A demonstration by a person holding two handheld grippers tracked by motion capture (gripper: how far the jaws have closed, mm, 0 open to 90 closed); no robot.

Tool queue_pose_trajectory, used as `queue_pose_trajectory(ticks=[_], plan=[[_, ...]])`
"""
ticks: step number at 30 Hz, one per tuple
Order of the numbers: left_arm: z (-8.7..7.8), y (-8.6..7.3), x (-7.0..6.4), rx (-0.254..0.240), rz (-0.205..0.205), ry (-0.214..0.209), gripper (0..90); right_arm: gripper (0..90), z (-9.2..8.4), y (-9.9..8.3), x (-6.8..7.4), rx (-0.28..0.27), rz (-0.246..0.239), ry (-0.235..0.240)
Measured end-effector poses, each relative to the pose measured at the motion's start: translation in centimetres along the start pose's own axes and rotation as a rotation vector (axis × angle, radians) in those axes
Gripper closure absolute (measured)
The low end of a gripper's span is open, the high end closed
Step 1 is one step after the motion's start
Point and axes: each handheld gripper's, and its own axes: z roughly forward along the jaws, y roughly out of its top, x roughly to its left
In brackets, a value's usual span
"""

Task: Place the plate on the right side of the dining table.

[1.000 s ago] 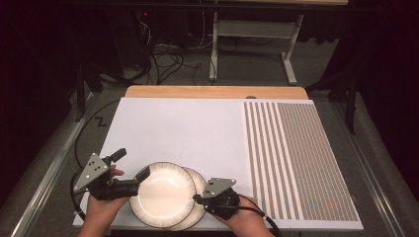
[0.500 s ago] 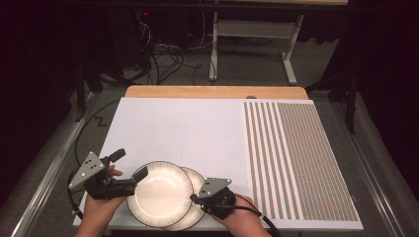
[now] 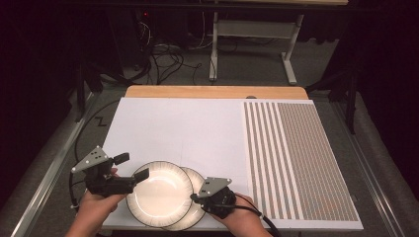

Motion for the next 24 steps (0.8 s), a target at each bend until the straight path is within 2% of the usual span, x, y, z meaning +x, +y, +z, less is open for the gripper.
queue_pose_trajectory(ticks=[1, 3, 7, 11, 13, 20, 24], plan=[[0.0, 0.1, 0.1, 0.017, -0.010, -0.020, 0.6, 90.0, 0.0, 0.0, 0.0, 0.003, -0.001, -0.001], [0.0, 0.3, 0.1, 0.037, -0.015, -0.031, 0.6, 90.0, 0.0, 0.0, 0.0, 0.005, -0.005, -0.003], [-0.1, 0.9, 0.3, 0.080, -0.058, -0.071, 0.7, 90.0, 0.0, 0.0, -0.1, 0.004, -0.003, -0.006], [0.0, 1.4, 0.5, 0.144, -0.080, -0.069, 0.7, 90.0, 0.0, 0.1, -0.2, 0.003, -0.006, -0.004], [0.0, 1.5, 0.5, 0.161, -0.089, -0.071, 0.7, 90.0, 0.1, 0.1, -0.2, 0.003, -0.006, -0.006], [0.5, 2.1, 0.8, 0.278, -0.169, -0.137, 0.7, 90.0, 0.1, 0.1, -0.2, 0.004, -0.009, -0.014], [0.6, 2.7, 0.7, 0.313, -0.203, -0.156, 0.7, 90.0, 0.1, 0.1, -0.2, 0.006, -0.009, -0.017]])
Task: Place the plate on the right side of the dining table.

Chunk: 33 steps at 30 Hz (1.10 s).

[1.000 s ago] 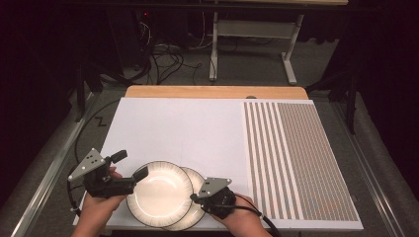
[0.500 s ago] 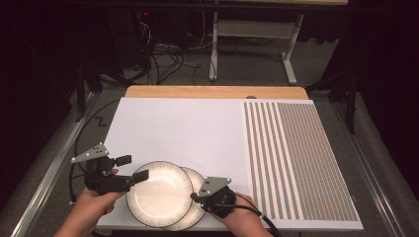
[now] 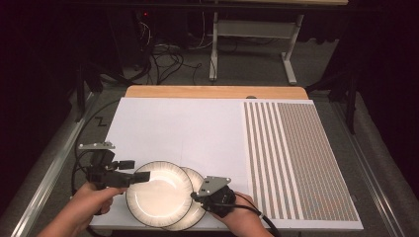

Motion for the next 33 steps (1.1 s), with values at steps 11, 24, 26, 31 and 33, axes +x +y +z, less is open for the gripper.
queue_pose_trajectory(ticks=[11, 24, 26, 31, 33], plan=[[0.3, 1.3, 0.1, 0.119, -0.156, -0.031, 0.8, 90.0, 0.0, 0.0, 0.0, 0.001, -0.002, -0.005], [0.0, 2.3, 1.0, 0.220, -0.264, -0.021, 0.7, 90.0, 0.0, 0.0, 0.1, 0.003, -0.004, -0.008], [-0.2, 2.3, 1.2, 0.228, -0.265, -0.007, 0.8, 90.0, 0.0, -0.1, 0.1, 0.003, -0.003, -0.007], [-0.6, 2.0, 1.5, 0.237, -0.275, 0.000, 0.7, 90.0, 0.0, -0.1, 0.0, 0.006, -0.001, -0.008], [-0.8, 1.9, 1.7, 0.240, -0.283, 0.007, 0.6, 90.0, 0.0, -0.1, 0.0, 0.005, 0.000, -0.009]])
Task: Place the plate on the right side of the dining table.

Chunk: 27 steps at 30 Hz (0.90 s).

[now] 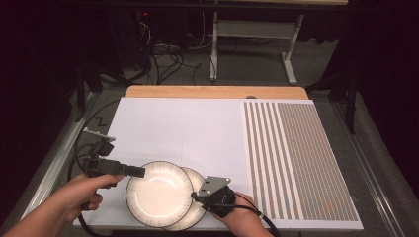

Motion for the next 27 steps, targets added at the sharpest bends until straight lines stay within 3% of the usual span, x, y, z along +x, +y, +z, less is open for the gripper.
queue_pose_trajectory(ticks=[27], plan=[[1.2, -1.9, 3.6, 0.002, -0.069, -0.033, 0.8, 90.0, 0.0, 0.0, -0.1, 0.007, 0.007, 0.003]])
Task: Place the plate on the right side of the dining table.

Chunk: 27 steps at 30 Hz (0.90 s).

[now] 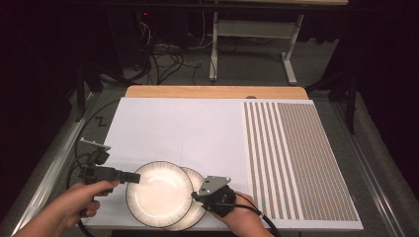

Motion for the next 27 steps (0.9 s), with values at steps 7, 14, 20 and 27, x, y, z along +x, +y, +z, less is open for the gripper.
queue_pose_trajectory(ticks=[7, 14, 20, 27], plan=[[0.9, -0.4, 0.4, 0.032, 0.001, 0.013, 1.8, 90.0, 0.0, 0.0, 0.0, 0.002, 0.007, 0.002], [1.6, -0.8, 0.8, 0.030, -0.012, -0.014, 4.3, 90.0, 0.0, 0.0, 0.0, 0.002, 0.012, 0.000], [2.0, -1.1, 0.9, 0.019, -0.019, -0.027, 6.1, 90.0, 0.0, 0.0, 0.0, 0.003, 0.014, -0.002], [2.5, -1.5, 0.9, 0.037, -0.008, -0.056, 25.9, 90.0, 0.0, 0.0, -0.1, 0.005, 0.008, -0.005]])
